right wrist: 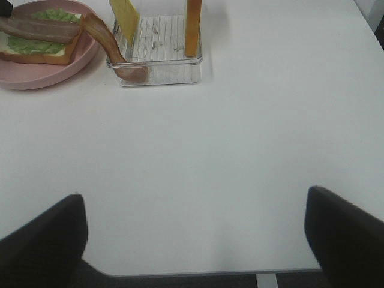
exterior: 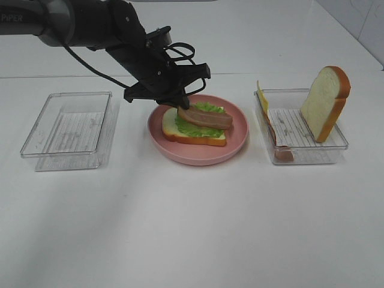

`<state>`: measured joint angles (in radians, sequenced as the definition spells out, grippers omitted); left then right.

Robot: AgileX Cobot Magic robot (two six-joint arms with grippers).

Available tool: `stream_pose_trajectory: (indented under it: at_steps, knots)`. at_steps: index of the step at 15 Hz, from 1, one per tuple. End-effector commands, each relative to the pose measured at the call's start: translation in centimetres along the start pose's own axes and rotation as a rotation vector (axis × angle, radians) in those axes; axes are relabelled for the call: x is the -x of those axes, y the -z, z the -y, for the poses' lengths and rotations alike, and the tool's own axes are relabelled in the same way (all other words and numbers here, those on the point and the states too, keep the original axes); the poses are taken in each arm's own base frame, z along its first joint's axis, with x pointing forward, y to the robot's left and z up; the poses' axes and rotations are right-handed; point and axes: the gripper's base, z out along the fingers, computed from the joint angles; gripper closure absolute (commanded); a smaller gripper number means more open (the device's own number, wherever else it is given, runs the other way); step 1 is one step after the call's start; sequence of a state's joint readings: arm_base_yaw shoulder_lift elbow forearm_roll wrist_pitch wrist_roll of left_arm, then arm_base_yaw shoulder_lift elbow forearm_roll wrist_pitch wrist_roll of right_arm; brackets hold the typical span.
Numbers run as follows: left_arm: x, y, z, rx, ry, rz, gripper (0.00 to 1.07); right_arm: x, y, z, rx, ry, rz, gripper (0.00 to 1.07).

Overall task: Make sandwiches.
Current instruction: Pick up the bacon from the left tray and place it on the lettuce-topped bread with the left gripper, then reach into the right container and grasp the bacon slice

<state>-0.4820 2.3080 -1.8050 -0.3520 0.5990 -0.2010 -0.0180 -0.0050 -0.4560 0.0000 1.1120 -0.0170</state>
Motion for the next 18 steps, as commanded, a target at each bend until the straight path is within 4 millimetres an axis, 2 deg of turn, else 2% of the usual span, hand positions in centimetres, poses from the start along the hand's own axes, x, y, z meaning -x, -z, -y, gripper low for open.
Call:
stream_pose_trajectory:
  at_steps: [1,2,4,5,6,8,9,12,13,14,16,17,18]
  knots:
    - [0.3,0.3,0.1,0.011,-0.019,0.020,0.93,-0.1,0.2,-0.1,0.002,-0.003,0.026,0.11]
    - [0.3,0.3,0.1,0.011,-0.019,0.021,0.84,-0.1,0.2,-0.1,0.002,-0.003,0.026,0.11]
    - [0.3,0.3,0.1,0.011,-0.020,0.017,0.37,-0.1,0.2,-0.1,0.002,-0.003,0.026,0.11]
    - [0.2,0.3,0.1,0.012,-0.033,0.013,0.09,-0.1,0.2,-0.1,0.002,-0.003,0.026,0.11]
    - [0.1,0.4,0.1,0.016,-0.052,-0.005,0.04,-0.1,0.2,-0.1,0.002,-0.003,0.026,0.11]
    - [0.0,0.7,0.2,0.033,-0.089,-0.048,0.04,-0.1,0.2,-0.1,0.002,-0.003,0.026,0.11]
    - [0.5,1.8,0.4,0.076,-0.147,-0.111,0.04,-0.1,0.2,-0.1,0.002,-0.003,0.026,0.11]
    - [1.7,3.7,1.1,0.121,-0.206,-0.143,0.04,-0.1,0.2,-0.1,0.002,-0.003,0.026,0.11]
    - [2.3,5.0,1.5,0.151,-0.235,-0.163,0.04,-0.1,0.2,-0.1,0.002,-0.003,0.026,0.11]
    - [3.2,7.5,1.8,0.240,-0.287,-0.217,0.04,-0.1,0.2,-0.1,0.002,-0.003,0.026,0.11]
    - [3.5,9.0,1.7,0.287,-0.312,-0.243,0.04,-0.1,0.2,-0.1,0.002,-0.003,0.026,0.11]
    - [3.7,9.6,1.7,0.264,-0.295,-0.238,0.04,-0.1,0.2,-0.1,0.004,-0.004,0.026,0.11]
    - [4.2,12.1,2.3,0.194,-0.282,-0.204,0.04,-0.1,0.2,-0.1,0.004,-0.004,0.026,0.11]
